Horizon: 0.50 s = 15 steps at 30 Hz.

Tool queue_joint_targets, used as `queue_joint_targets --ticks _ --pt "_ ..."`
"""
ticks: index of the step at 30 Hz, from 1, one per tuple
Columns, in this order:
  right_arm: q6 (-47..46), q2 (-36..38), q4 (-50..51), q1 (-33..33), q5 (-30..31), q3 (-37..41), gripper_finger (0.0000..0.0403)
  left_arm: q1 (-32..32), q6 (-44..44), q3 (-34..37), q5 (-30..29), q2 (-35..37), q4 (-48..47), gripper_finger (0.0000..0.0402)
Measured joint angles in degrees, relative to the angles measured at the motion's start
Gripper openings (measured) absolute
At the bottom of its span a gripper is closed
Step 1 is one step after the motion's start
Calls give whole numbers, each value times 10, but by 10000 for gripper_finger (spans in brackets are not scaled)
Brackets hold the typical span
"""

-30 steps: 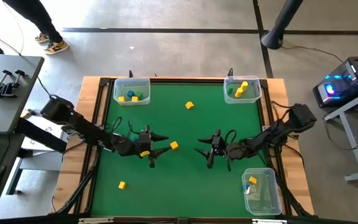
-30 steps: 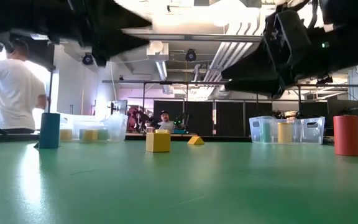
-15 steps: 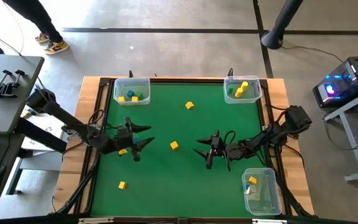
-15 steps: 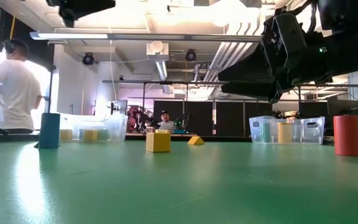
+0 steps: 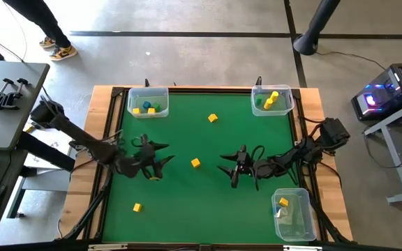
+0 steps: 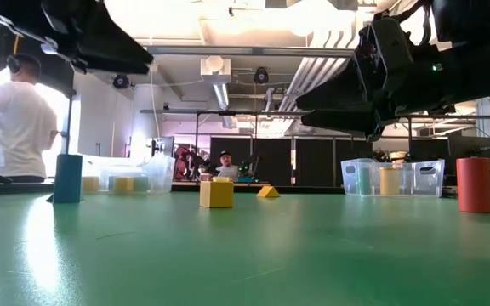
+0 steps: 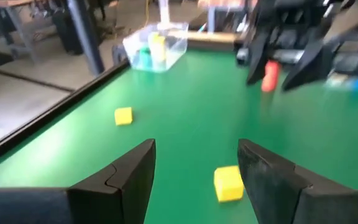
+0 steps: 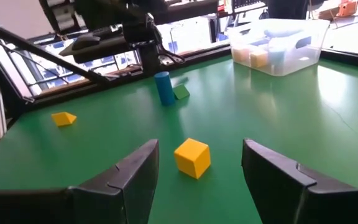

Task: Sort blocks by size
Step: Put the green triangle block into the bottom transparent bin

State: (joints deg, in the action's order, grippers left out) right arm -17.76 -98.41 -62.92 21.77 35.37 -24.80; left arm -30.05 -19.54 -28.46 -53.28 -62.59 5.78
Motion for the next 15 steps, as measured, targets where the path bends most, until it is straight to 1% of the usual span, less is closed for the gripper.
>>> queue_joint_targets --ticks 3,6,10,12,15 --pt "0 0 -10 0 0 0 220 14 -23 -53 1 -49 -89 213" --pt "0 0 -16 0 0 0 220 29 -43 -116 12 -100 -198 213" --pt "-3 0 -19 0 -1 0 220 47 -73 -194 59 -160 -346 213" --pt "1 0 -30 0 -11 -4 220 51 -92 -225 84 -181 -411 213" --pt "27 2 -44 0 -42 -28 220 53 -117 -255 97 -198 -479 213"
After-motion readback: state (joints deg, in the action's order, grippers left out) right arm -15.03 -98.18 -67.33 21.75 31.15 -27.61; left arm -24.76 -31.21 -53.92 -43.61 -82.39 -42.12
